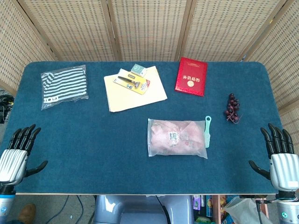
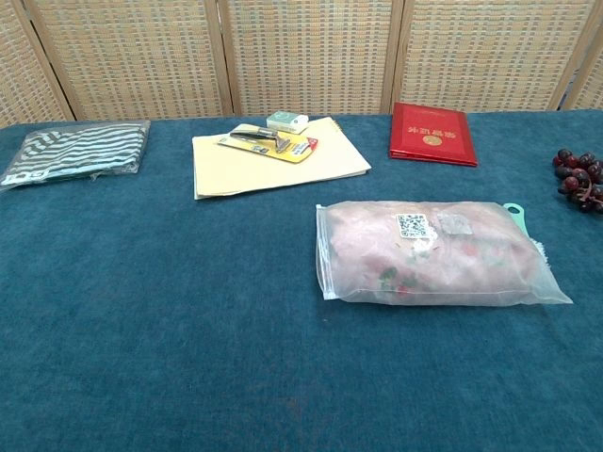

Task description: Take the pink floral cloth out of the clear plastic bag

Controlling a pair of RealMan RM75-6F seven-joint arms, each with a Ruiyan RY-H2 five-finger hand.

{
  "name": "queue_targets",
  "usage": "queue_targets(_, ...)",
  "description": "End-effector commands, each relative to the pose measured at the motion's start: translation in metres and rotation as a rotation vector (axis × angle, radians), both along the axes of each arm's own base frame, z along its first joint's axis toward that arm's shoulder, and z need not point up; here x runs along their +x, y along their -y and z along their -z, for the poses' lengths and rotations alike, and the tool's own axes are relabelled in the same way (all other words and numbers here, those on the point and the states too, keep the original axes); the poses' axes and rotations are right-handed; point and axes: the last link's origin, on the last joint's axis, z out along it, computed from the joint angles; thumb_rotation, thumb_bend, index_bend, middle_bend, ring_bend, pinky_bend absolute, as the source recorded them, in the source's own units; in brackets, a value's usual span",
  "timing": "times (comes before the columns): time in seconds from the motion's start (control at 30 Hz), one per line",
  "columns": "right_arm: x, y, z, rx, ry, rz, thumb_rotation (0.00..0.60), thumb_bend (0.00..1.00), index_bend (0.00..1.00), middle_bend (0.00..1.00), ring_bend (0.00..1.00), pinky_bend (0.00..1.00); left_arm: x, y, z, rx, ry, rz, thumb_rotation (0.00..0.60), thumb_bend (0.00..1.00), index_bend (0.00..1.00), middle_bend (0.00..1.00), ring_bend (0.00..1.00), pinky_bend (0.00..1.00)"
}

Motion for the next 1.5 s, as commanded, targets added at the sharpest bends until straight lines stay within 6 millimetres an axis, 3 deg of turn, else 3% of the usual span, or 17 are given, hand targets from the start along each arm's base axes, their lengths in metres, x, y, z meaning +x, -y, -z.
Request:
queue_targets(0.03, 0.000, 0.000, 0.000, -0.001, -0.002, 0.001, 0.600, 0.00, 0.00, 0.00, 0.00, 0.00, 0.000, 0.000, 0.000, 0.000, 0.000, 0.000, 0.600, 0.22, 0.00, 0.00, 0.00, 0.00)
queue_targets(0.3, 0.002, 0.001, 0.004, 0.032, -0.019, -0.008, 0.600, 0.00, 0.00, 0.00, 0.00, 0.00, 0.000, 0.000, -0.001, 0.001, 0.004, -0.003, 0.600, 0.22, 0.00, 0.00, 0.00, 0.00)
queue_targets(0.47, 0.009, 0.013, 0.021, 0.176, 0.002, -0.028, 0.600, 0.00, 0.00, 0.00, 0.00, 0.00, 0.000, 0.000, -0.002, 0.007, 0.007, -0.004, 0.600, 0.22, 0.00, 0.00, 0.00, 0.00)
queue_targets(0.57, 0.019, 0.030, 0.033, 0.314, 0.003, -0.050, 0.600, 0.00, 0.00, 0.00, 0.00, 0.00, -0.001, -0.002, -0.001, 0.008, 0.003, -0.008, 0.600, 0.22, 0.00, 0.00, 0.00, 0.00)
queue_targets(0.8, 0.051, 0.098, 0.064, 0.573, 0.013, -0.022, 0.600, 0.00, 0.00, 0.00, 0.00, 0.00, -0.003, -0.008, 0.001, 0.014, -0.008, -0.034, 0.600, 0.22, 0.00, 0.00, 0.00, 0.00)
queue_targets(1.07, 0.074, 0.152, 0.101, 0.694, 0.002, 0.067, 0.600, 0.00, 0.00, 0.00, 0.00, 0.00, -0.008, -0.014, 0.006, 0.002, -0.028, -0.064, 0.600, 0.22, 0.00, 0.00, 0.00, 0.00)
queue_targets(1.27, 0.084, 0.170, 0.120, 0.733, -0.021, 0.132, 0.600, 0.00, 0.00, 0.00, 0.00, 0.00, -0.010, -0.018, 0.011, -0.012, -0.037, -0.079, 0.600, 0.22, 0.00, 0.00, 0.00, 0.00)
queue_targets(1.5, 0.090, 0.176, 0.144, 0.786, -0.033, 0.207, 0.600, 0.00, 0.00, 0.00, 0.00, 0.00, -0.013, -0.021, 0.012, -0.016, -0.037, -0.092, 0.600, 0.22, 0.00, 0.00, 0.00, 0.00)
